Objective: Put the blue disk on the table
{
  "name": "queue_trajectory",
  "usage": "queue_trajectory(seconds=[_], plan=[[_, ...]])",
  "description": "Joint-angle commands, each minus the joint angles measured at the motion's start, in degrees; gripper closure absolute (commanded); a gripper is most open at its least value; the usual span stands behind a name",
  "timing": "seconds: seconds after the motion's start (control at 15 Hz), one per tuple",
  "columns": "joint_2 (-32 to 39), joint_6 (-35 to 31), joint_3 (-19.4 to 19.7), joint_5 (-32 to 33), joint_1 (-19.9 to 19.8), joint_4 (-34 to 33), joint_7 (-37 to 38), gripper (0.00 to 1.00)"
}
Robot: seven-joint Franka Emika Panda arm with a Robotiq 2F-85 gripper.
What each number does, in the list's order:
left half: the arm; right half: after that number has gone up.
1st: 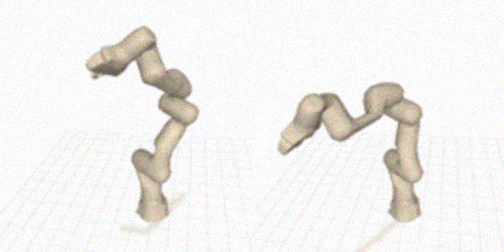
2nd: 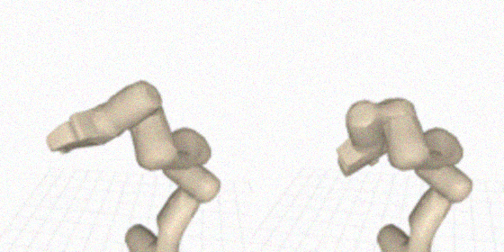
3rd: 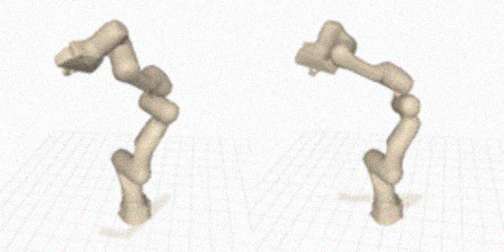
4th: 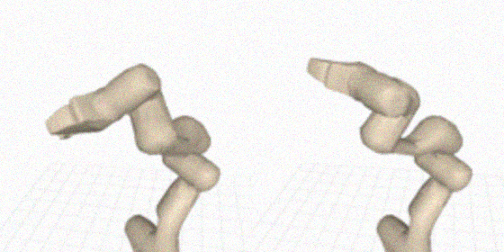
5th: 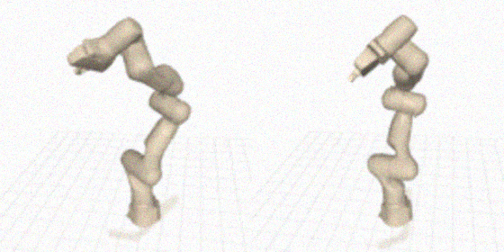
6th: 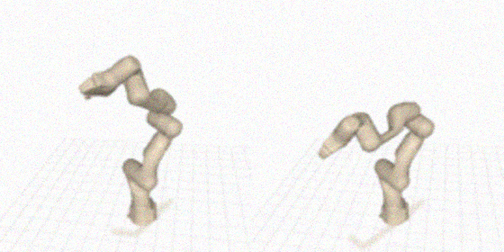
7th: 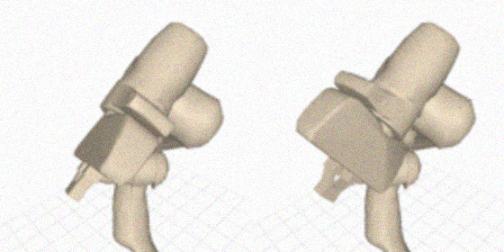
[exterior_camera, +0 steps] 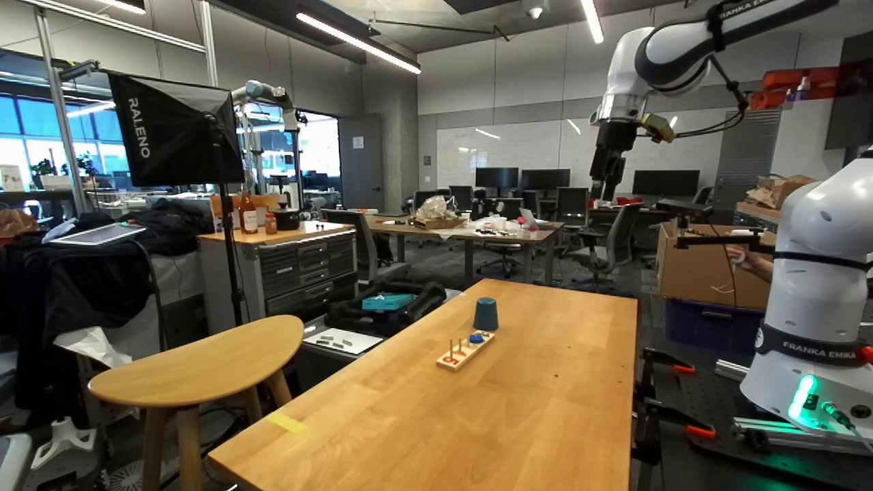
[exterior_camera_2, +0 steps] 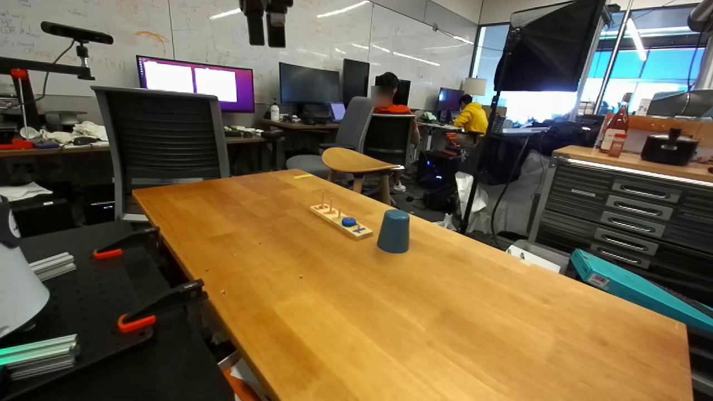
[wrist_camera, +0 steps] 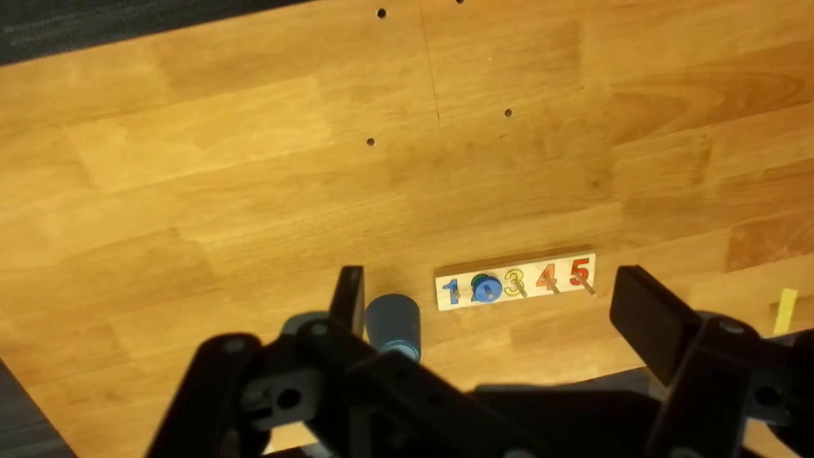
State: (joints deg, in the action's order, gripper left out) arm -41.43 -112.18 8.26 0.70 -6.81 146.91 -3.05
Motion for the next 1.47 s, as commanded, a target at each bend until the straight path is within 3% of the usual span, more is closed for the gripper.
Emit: queue_trajectory(seconds=[0.0, 0.4, 0.8, 1.07, 1.4], plan=[[11.6, -14.1, -3.8, -0.3, 2.1, 1.5, 3.0, 0.0], [34.5, -29.5, -7.0, 0.1, 2.8, -4.3, 8.6, 0.0], [54.7, -34.9, -7.3, 0.7, 4.6, -16.1, 14.4, 0.0], [63.0, -35.8, -7.0, -0.5, 6.9, -22.6, 16.5, 0.0], [68.4, -36.6, -6.3, 0.1, 10.0, -27.8, 19.5, 0.0]])
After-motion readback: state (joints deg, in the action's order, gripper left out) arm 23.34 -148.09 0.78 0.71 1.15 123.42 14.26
